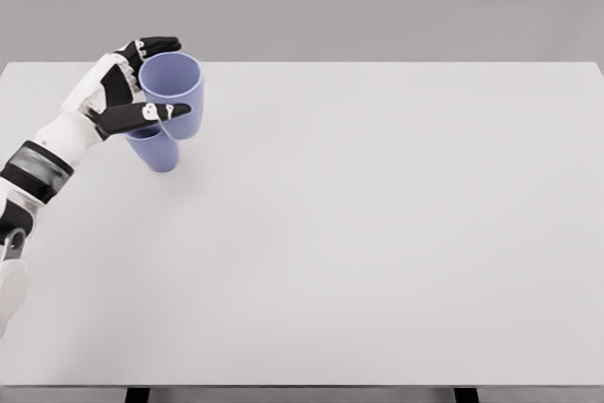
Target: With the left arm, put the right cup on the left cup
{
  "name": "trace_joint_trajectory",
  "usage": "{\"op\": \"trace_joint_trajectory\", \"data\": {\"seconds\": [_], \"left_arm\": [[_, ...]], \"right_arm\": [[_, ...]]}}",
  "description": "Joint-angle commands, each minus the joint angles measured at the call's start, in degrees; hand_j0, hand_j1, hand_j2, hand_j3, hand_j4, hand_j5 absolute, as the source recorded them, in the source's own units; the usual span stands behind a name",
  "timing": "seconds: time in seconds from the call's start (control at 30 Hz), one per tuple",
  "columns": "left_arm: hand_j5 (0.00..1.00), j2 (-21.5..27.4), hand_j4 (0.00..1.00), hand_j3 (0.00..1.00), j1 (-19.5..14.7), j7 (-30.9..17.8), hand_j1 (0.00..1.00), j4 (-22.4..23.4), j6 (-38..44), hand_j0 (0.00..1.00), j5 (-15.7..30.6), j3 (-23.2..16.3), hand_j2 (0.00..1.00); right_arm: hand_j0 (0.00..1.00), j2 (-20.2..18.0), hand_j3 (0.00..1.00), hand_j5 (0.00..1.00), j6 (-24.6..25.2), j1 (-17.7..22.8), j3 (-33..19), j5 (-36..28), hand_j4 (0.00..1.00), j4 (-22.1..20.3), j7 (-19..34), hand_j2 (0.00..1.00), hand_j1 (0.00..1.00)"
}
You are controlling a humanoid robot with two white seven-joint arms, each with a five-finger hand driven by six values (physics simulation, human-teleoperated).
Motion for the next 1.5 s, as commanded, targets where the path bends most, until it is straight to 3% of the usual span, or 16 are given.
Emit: {"op": "trace_joint_trajectory", "data": {"seconds": [0.0,0.17,0.33,0.87,1.47], "left_arm": [[0.75,0.09,0.75,0.75,0.00,0.01,0.75,-0.02,0.39,0.75,0.38,0.60,0.75],[0.75,0.09,0.75,0.75,-0.35,0.01,0.75,-0.02,0.48,0.75,0.64,2.10,0.75],[0.75,3.34,0.75,0.75,-1.23,0.01,0.75,0.51,0.48,0.75,3.89,2.19,0.75],[0.75,3.43,0.75,0.75,-4.31,0.01,0.75,6.13,0.66,0.75,3.81,2.10,0.75],[0.75,3.43,0.75,0.75,-4.40,0.01,0.75,8.50,0.48,0.75,3.80,2.19,0.75]], "right_arm": [[1.00,-0.01,1.00,1.00,0.00,0.00,0.01,0.01,1.00,0.01,0.02,1.00,1.00],[1.00,-0.01,1.00,1.00,0.00,0.00,0.01,0.01,1.00,0.01,0.02,1.00,1.00],[1.00,-0.01,1.00,1.00,0.00,0.00,0.01,0.01,1.00,0.01,0.02,1.00,1.00],[1.00,-0.01,1.00,1.00,0.00,0.00,0.01,0.01,1.00,0.01,0.02,1.00,1.00],[1.00,-0.01,1.00,1.00,0.00,0.00,0.01,0.01,1.00,0.01,0.02,1.00,1.00]]}}
